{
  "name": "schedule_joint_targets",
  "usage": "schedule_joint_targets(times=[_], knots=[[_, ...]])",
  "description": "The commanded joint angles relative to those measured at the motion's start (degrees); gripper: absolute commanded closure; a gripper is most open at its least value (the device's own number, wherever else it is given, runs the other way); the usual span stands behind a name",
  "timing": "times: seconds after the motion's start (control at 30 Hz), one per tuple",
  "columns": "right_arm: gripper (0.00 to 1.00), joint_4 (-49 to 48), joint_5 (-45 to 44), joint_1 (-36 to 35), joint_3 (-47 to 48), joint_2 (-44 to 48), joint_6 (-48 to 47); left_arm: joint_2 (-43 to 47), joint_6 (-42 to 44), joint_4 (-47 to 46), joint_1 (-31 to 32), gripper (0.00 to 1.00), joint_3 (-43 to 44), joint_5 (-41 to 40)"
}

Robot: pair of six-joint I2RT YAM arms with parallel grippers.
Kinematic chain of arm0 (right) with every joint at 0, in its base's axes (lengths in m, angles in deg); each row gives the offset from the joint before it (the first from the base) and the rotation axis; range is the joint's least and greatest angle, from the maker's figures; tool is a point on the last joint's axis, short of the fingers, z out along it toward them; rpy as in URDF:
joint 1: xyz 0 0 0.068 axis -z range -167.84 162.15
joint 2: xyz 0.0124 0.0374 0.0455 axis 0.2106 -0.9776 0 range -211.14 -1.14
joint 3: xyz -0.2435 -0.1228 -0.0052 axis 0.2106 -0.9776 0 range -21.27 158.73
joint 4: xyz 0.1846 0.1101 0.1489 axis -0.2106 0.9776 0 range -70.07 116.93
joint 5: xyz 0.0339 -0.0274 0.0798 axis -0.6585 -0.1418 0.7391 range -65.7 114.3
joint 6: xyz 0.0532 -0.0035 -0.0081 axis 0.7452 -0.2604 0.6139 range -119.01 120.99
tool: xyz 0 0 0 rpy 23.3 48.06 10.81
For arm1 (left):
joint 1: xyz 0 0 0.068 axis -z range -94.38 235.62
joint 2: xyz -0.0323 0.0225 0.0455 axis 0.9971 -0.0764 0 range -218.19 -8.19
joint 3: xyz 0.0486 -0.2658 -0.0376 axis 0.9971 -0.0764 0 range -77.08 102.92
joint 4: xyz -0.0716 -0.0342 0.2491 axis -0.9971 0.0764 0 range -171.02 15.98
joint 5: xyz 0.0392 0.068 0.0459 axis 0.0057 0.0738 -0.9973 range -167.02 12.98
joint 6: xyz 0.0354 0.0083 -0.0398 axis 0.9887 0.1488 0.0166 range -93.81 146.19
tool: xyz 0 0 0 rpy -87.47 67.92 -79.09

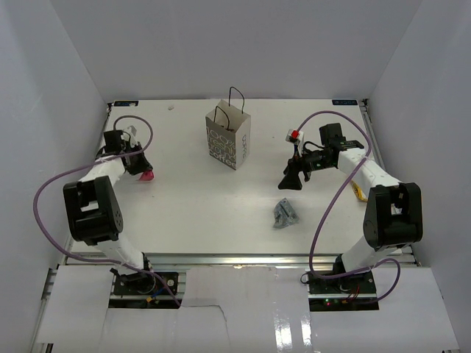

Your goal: Place the snacks into the paper bag

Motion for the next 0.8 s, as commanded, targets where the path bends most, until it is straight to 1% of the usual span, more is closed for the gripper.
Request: schedule_joint_targets(times=[0.0,0.03,0.07,0.1,0.13,0.17,0.2,0.23,0.27,0.3,0.37,0.4,0.5,0.53,0.6,0.63,0.73,0.77], knots=[[0.1,-0.13,1.92,0.25,2.07,-0.28,0.43,10.23,-8.39,-6.18,0.08,1.0,-3.14,12.37],[0.1,-0.05,2.01,0.25,2.15,-0.19,0.34,11.73,-10.08,-7.5,0.08,1.0,-4.11,14.22],[0.1,0.04,2.1,0.25,2.24,-0.19,0.34,14.96,-14.27,-10.65,0.16,1.0,-5.86,18.07],[0.1,-0.05,2.1,0.25,2.24,-0.19,0.43,16.39,-14.31,-12.85,0.17,1.0,-6.92,20.02],[0.1,-0.05,2.27,0.25,2.42,-0.27,0.34,17.79,-19.18,-14.79,0.43,1.0,-7.71,21.78],[0.1,-0.05,2.27,0.25,2.51,-0.19,0.43,19.89,-21.67,-17.25,1.47,1.0,-8.42,24.84],[0.1,0.04,2.36,0.25,2.59,-0.19,0.51,20.79,-23.96,-22.32,2.35,1.0,-9.38,25.92],[0.1,0.04,2.45,0.25,2.68,-0.27,0.6,21.49,-28.24,-24.54,3.41,1.0,-9.65,26.19],[0.1,0.04,2.45,0.25,2.94,-0.19,0.6,22.02,-29.85,-26.74,6.29,1.0,-9.57,26.37],[0.1,0.04,2.45,0.25,3.12,-0.19,0.69,22.29,-31.0,-29.29,7.88,1.0,-7.83,26.02],[0.1,0.22,2.27,0.25,3.38,-0.01,0.6,21.5,-33.46,-31.41,11.83,1.0,-4.4,25.58],[0.1,0.3,2.27,0.25,3.47,0.16,0.6,20.28,-34.25,-33.86,14.29,1.0,-0.38,25.23],[0.1,0.48,2.01,0.25,3.3,0.69,0.43,17.55,-35.76,-36.68,18.0,1.0,6.84,24.35],[0.1,0.57,2.01,0.25,3.12,1.13,0.51,15.19,-35.84,-36.96,18.62,1.0,11.92,23.56],[0.1,0.48,2.01,0.25,2.42,1.66,0.51,12.46,-35.93,-37.74,20.29,1.0,16.78,22.94],[0.1,0.39,2.1,0.25,2.16,2.18,0.6,9.23,-36.11,-38.1,20.73,1.0,21.33,22.68],[0.1,0.39,1.84,0.25,1.11,3.15,0.6,3.59,-37.69,-38.8,22.22,1.0,28.64,23.11],[0.1,0.39,1.83,0.25,0.84,3.41,0.6,-0.35,-38.3,-38.89,23.18,1.0,33.63,23.38]])
